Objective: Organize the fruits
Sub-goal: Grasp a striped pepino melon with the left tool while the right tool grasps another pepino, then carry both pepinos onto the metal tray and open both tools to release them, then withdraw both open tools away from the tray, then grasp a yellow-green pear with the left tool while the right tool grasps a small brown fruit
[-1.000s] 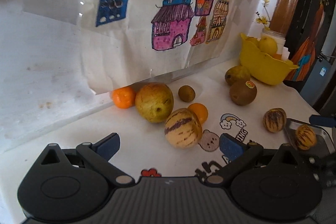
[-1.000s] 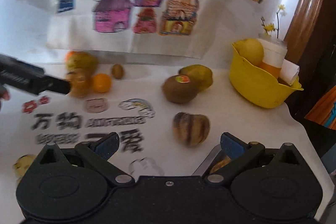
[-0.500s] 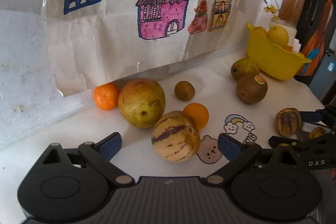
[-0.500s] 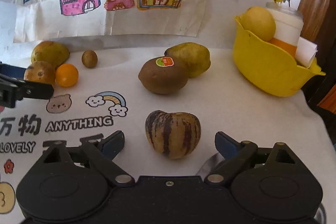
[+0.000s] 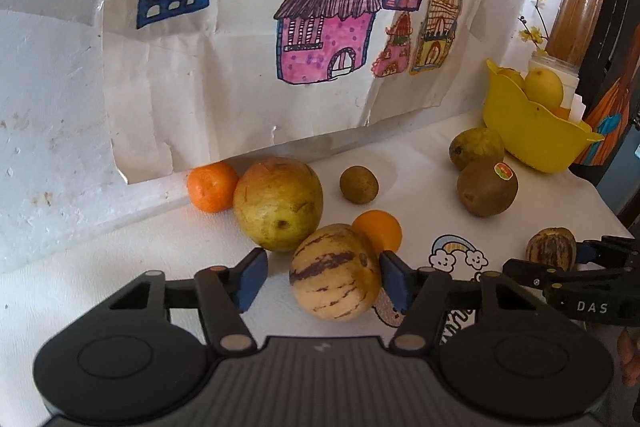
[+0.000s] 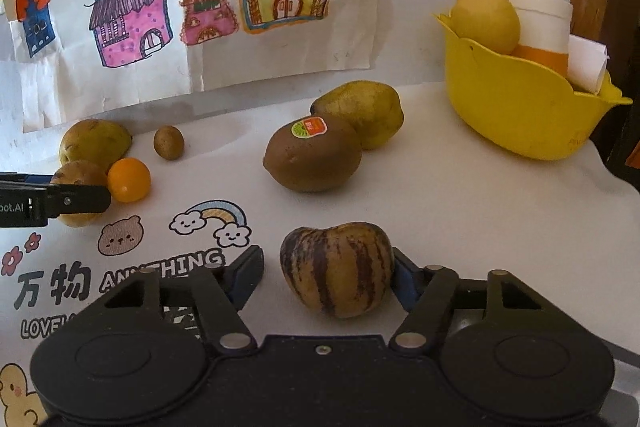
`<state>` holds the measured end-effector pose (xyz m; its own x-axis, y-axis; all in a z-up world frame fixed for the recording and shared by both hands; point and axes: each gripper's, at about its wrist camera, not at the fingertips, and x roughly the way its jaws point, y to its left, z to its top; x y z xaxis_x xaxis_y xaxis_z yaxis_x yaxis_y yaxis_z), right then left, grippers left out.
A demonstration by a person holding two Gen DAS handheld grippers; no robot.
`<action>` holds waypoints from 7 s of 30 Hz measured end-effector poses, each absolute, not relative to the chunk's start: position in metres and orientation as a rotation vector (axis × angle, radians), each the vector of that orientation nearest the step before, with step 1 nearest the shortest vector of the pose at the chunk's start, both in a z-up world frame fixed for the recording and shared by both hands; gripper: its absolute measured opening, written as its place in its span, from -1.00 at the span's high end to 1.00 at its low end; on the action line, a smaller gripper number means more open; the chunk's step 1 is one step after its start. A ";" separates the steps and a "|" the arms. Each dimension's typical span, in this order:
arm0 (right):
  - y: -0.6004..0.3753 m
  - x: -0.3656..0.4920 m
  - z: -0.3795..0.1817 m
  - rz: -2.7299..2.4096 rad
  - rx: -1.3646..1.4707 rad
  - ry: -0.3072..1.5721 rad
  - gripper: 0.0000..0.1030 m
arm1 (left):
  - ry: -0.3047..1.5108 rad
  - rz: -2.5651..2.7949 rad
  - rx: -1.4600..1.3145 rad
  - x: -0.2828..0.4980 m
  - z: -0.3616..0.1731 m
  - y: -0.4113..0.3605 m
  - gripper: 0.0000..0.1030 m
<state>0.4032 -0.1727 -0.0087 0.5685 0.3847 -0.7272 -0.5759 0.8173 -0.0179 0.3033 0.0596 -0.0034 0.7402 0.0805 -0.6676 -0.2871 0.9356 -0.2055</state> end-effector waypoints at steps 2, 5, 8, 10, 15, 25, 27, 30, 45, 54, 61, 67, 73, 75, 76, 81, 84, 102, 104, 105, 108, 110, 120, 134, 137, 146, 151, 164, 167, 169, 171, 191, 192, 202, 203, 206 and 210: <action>-0.171 0.402 -0.007 0.573 -0.282 0.773 -0.22 | 0.715 0.200 -0.311 0.303 -0.003 0.060 -0.21; -0.170 0.399 -0.003 0.571 -0.293 0.761 -0.09 | 0.718 0.176 -0.322 0.300 -0.002 0.057 0.03; -0.170 0.396 -0.001 0.571 -0.288 0.765 -0.08 | 0.715 0.173 -0.312 0.297 -0.002 0.054 0.04; -0.171 0.394 0.000 0.571 -0.279 0.766 -0.07 | 0.713 0.168 -0.319 0.294 -0.001 0.054 0.05; -0.174 0.384 0.002 0.599 -0.237 0.793 -0.06 | 0.727 0.130 -0.336 0.283 0.000 0.052 0.06; -0.186 0.324 0.009 0.727 -0.198 0.785 -0.06 | 0.719 0.035 -0.394 0.251 0.002 0.038 0.07; -0.193 0.311 0.012 0.733 -0.177 0.800 -0.06 | 0.721 0.016 -0.392 0.245 0.003 0.033 0.07; -0.207 0.292 0.018 0.729 -0.153 0.802 -0.06 | 0.726 -0.009 -0.394 0.238 0.006 0.023 0.07; -0.318 0.244 0.041 0.522 -0.158 0.724 -0.06 | 0.727 -0.178 -0.343 0.237 0.019 -0.076 0.07; -0.369 0.257 0.029 0.418 -0.148 0.719 -0.06 | 0.732 -0.282 -0.248 0.247 0.017 -0.130 0.07; -0.386 0.284 0.019 0.410 -0.100 0.690 -0.06 | 0.727 -0.299 -0.175 0.256 0.009 -0.156 0.07; -0.385 0.305 0.009 0.418 -0.106 0.676 -0.06 | 0.730 -0.294 -0.130 0.259 0.006 -0.163 0.07; -0.386 0.309 0.008 0.428 -0.094 0.668 -0.06 | 0.730 -0.293 -0.111 0.259 0.001 -0.163 0.06; -0.386 0.309 0.008 0.428 -0.096 0.668 -0.07 | 0.732 -0.293 -0.116 0.259 0.001 -0.163 0.06; -0.386 0.308 0.008 0.427 -0.096 0.666 -0.07 | 0.734 -0.294 -0.115 0.259 0.002 -0.163 0.05; -0.388 0.307 0.007 0.420 -0.077 0.651 -0.07 | 0.738 -0.291 -0.135 0.257 0.002 -0.161 0.04; -0.387 0.305 0.008 0.404 -0.090 0.643 -0.13 | 0.740 -0.289 -0.144 0.257 0.003 -0.160 0.03; -0.394 0.265 0.025 0.351 -0.071 0.596 -0.62 | 0.682 -0.258 -0.170 0.220 0.019 -0.140 -0.61; -0.391 0.257 0.025 0.353 -0.072 0.591 -0.67 | 0.684 -0.236 -0.195 0.211 0.018 -0.131 -0.66; -0.389 0.253 0.025 0.359 -0.076 0.592 -0.71 | 0.683 -0.229 -0.206 0.208 0.018 -0.127 -0.71; -0.381 0.239 0.027 0.373 -0.096 0.583 -0.80 | 0.669 -0.205 -0.240 0.193 0.020 -0.112 -0.89; -0.375 0.229 0.030 0.380 -0.099 0.573 -0.86 | 0.661 -0.188 -0.251 0.187 0.022 -0.105 -0.95; -0.356 0.193 0.037 0.402 -0.053 0.625 -0.99 | 0.660 -0.147 -0.237 0.161 0.027 -0.081 -0.99; -0.326 0.143 0.039 0.429 -0.079 0.672 -0.99 | 0.702 -0.088 -0.201 0.125 0.022 -0.050 -0.99; -0.315 0.134 0.037 0.437 -0.090 0.688 -0.99 | 0.712 -0.073 -0.211 0.117 0.019 -0.039 -0.99; -0.287 0.113 0.032 0.447 -0.108 0.704 -0.99 | 0.685 0.035 -0.225 0.097 0.018 -0.001 -0.99; -0.273 0.105 0.030 0.454 -0.096 0.730 -0.99 | 0.686 0.094 -0.238 0.088 0.015 0.023 -0.99; -0.203 0.098 0.033 0.498 -0.130 0.727 -0.99 | 0.616 0.326 -0.302 0.067 0.009 0.086 -0.99; -0.184 0.106 0.031 0.519 -0.164 0.736 -0.99 | 0.615 0.348 -0.310 0.064 0.008 0.099 -0.99; -0.171 0.112 0.030 0.540 -0.171 0.743 -0.99 | 0.613 0.362 -0.319 0.064 0.008 0.109 -0.99; -0.158 0.118 0.030 0.568 -0.180 0.749 -0.99 | 0.613 0.373 -0.320 0.063 0.008 0.119 -0.99; -0.085 0.162 0.046 0.696 -0.542 0.672 -0.99 | 0.603 0.349 -0.234 0.123 0.012 0.156 -0.99; -0.083 0.164 0.047 0.702 -0.557 0.670 -0.99 | 0.601 0.346 -0.225 0.127 0.013 0.155 -0.99; -0.080 0.198 0.062 0.827 -0.682 0.578 -0.99 | 0.596 0.306 -0.146 0.164 0.022 0.144 -0.99; -0.080 0.205 0.062 0.830 -0.685 0.576 -0.99 | 0.595 0.297 -0.132 0.168 0.023 0.142 -0.99; -0.081 0.225 0.056 0.842 -0.681 0.581 -0.99 | 0.579 0.259 -0.107 0.182 0.025 0.134 -0.99; -0.082 0.252 0.044 0.851 -0.670 0.604 -0.99 | 0.545 0.205 -0.178 0.200 0.024 0.131 -0.99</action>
